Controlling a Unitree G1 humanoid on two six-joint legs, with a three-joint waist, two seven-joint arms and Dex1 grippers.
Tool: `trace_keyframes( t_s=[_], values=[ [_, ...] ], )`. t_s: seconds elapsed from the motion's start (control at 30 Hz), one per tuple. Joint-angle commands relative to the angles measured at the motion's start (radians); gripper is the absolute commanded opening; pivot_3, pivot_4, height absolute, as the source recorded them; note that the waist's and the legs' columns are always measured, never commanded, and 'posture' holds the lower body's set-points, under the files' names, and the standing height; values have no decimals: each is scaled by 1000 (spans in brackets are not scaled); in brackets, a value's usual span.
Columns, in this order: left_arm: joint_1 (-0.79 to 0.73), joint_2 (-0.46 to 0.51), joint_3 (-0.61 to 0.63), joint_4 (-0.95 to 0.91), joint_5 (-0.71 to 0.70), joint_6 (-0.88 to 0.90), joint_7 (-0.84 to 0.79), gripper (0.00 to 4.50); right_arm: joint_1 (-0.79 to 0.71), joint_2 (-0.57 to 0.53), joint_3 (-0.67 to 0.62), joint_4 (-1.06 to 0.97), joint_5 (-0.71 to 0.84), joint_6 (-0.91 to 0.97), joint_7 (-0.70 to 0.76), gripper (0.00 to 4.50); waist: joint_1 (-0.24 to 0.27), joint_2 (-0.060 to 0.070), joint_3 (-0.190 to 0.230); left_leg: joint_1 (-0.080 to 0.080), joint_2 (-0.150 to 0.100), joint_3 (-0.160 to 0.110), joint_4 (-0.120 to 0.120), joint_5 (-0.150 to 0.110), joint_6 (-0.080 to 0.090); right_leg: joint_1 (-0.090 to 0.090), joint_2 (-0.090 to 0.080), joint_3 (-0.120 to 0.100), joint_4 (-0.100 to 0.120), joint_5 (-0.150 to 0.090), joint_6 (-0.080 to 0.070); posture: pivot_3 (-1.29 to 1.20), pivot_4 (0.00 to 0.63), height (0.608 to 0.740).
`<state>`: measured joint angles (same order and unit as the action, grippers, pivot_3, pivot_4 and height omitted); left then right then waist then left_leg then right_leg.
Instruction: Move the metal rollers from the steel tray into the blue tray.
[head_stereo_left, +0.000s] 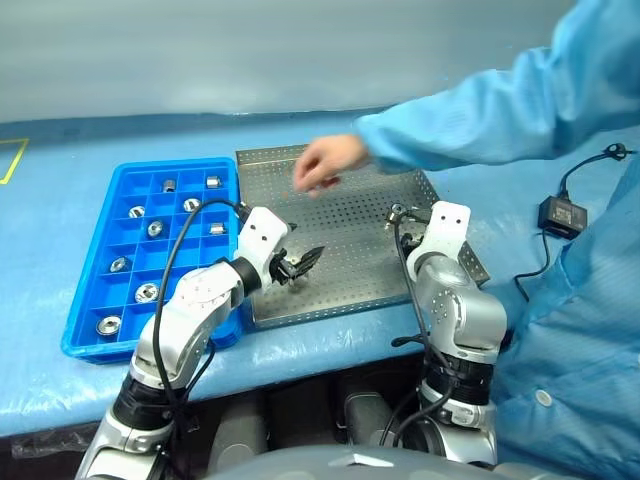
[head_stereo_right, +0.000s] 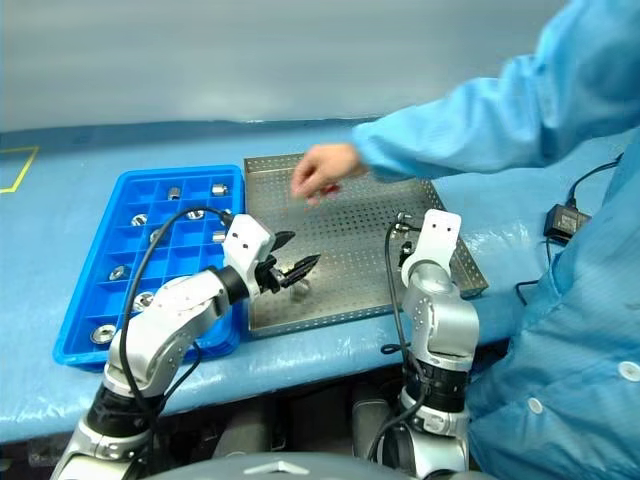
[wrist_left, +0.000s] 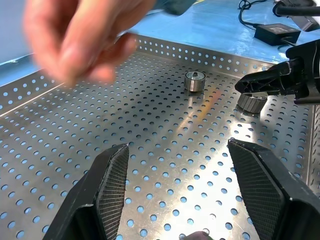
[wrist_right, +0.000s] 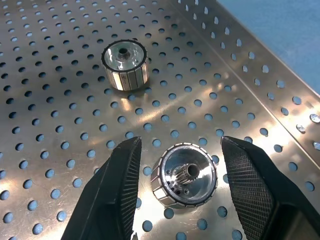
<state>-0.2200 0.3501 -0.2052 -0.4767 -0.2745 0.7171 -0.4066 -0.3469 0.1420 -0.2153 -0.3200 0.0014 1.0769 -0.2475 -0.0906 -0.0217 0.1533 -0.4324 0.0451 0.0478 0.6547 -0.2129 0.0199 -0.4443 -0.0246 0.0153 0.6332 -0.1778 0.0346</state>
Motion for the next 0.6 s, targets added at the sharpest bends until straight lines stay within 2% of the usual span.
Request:
trace_keyframes(
  t_s=[0.03, 0.2, 0.3, 0.4, 0.43, 0.6],
  values=[
    [-1, 2, 15, -60, 0, 0, 7, 3465, 24, 56, 5, -3, 11, -33, -19, 2661, 1, 0, 0, 0, 0, 0, 0, 0, 0, 0, 0, 0, 0, 0, 0, -84, 150, 740],
    [3, 7, 16, -67, -2, 5, 11, 3465, 30, 65, -8, 20, 32, -38, -30, 2661, 6, 0, 0, 0, 0, 0, 0, 0, 0, 0, 0, 0, 0, 0, 0, -82, 150, 740],
    [2, 10, 17, -70, -3, 10, 13, 3465, 34, 82, -32, 32, 56, -40, -38, 2110, 7, 0, 0, 0, 0, 0, 0, 0, 0, 0, 0, 0, 0, 0, 0, -82, 150, 740],
    [0, 12, 20, -72, -5, 14, 14, 3465, 36, 81, -28, 30, 63, -35, -44, 1059, 7, 0, 0, 1, 0, 0, 0, 0, 0, 0, 0, 0, 0, 0, 0, -82, 150, 740],
    [0, 12, 21, -72, -5, 16, 14, 3465, 36, 77, -23, 29, 64, -33, -43, 845, 7, 0, 0, 1, 0, 0, 0, 0, 0, 0, 0, 0, 0, 0, 0, -83, 150, 740],
    [0, 15, 23, -73, -7, 20, 12, 3465, 40, 66, -1, 21, 75, -24, -30, 829, 6, 0, 0, 1, 0, 0, 0, 0, 0, 1, 0, 0, 0, 0, 0, -86, 150, 740]
  ],
)
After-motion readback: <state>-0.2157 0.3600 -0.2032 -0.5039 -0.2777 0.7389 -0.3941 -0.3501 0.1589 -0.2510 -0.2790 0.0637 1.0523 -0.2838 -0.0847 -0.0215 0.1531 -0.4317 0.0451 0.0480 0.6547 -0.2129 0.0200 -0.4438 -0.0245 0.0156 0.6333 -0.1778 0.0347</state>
